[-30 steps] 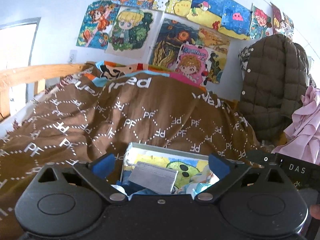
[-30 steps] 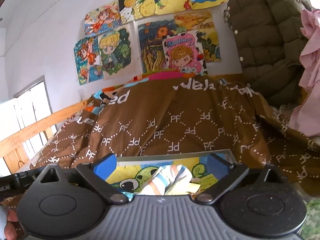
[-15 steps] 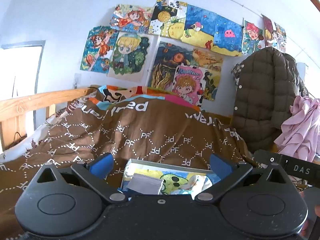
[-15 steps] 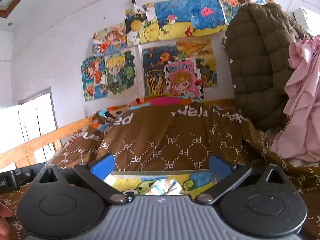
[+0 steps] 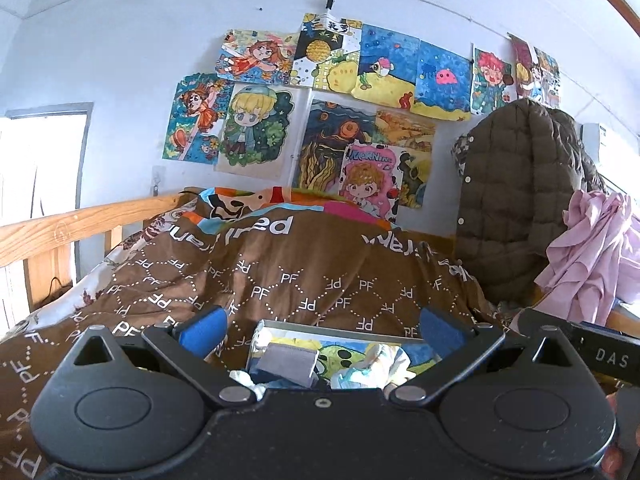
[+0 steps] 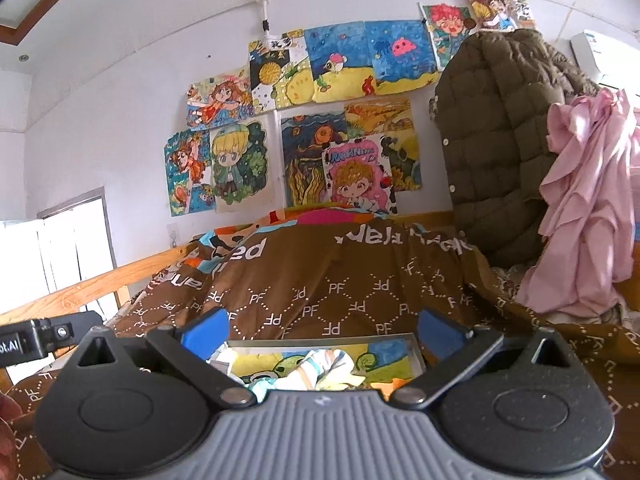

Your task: Organize soft objects

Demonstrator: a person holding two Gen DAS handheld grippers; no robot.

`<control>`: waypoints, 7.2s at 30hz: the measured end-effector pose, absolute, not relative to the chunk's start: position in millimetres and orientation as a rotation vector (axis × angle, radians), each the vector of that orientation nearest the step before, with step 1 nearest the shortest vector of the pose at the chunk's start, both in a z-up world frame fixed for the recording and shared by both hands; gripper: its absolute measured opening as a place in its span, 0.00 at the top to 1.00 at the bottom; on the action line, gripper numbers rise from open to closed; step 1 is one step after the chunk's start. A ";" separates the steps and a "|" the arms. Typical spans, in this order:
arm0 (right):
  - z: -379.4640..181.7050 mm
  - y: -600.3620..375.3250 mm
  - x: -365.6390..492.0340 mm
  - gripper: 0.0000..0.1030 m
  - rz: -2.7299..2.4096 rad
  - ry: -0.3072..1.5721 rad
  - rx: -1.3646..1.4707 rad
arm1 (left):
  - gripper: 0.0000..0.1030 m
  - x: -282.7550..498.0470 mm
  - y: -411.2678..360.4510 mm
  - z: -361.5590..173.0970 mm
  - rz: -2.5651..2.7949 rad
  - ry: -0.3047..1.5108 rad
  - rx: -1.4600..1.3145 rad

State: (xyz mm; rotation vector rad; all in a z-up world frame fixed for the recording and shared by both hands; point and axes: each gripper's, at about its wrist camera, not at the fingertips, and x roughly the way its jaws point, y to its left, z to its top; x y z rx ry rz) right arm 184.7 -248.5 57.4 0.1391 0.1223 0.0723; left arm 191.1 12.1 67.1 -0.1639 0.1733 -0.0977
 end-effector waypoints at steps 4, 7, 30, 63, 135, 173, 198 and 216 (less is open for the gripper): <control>53.1 -255.4 166.7 0.00 0.056 0.117 0.147 | 0.01 176.7 12.2 65.8 -0.088 0.167 -0.171; 50.3 -261.1 155.8 0.00 0.043 0.115 0.152 | 0.01 169.4 11.2 66.3 -0.081 0.160 -0.179; 30.9 -261.4 101.7 0.00 -0.019 0.152 0.097 | 0.01 109.2 -7.9 19.0 -0.021 0.268 -0.133; 7.0 -260.2 38.1 0.00 -0.004 0.253 0.138 | 0.01 47.0 -15.2 5.9 0.062 0.307 -0.093; -41.2 -246.2 100.9 0.00 0.014 0.396 0.028 | 0.01 91.1 -23.2 -30.1 0.136 0.441 -0.031; -42.4 -242.8 100.1 0.00 0.021 0.403 0.024 | 0.01 91.9 -23.0 -30.0 0.134 0.444 -0.030; -44.0 -239.5 99.1 0.00 0.025 0.407 0.026 | 0.01 91.0 -21.0 -30.4 0.133 0.446 -0.030; -44.3 -239.3 98.8 0.00 0.026 0.409 0.026 | 0.01 91.6 -20.7 -29.9 0.132 0.447 -0.030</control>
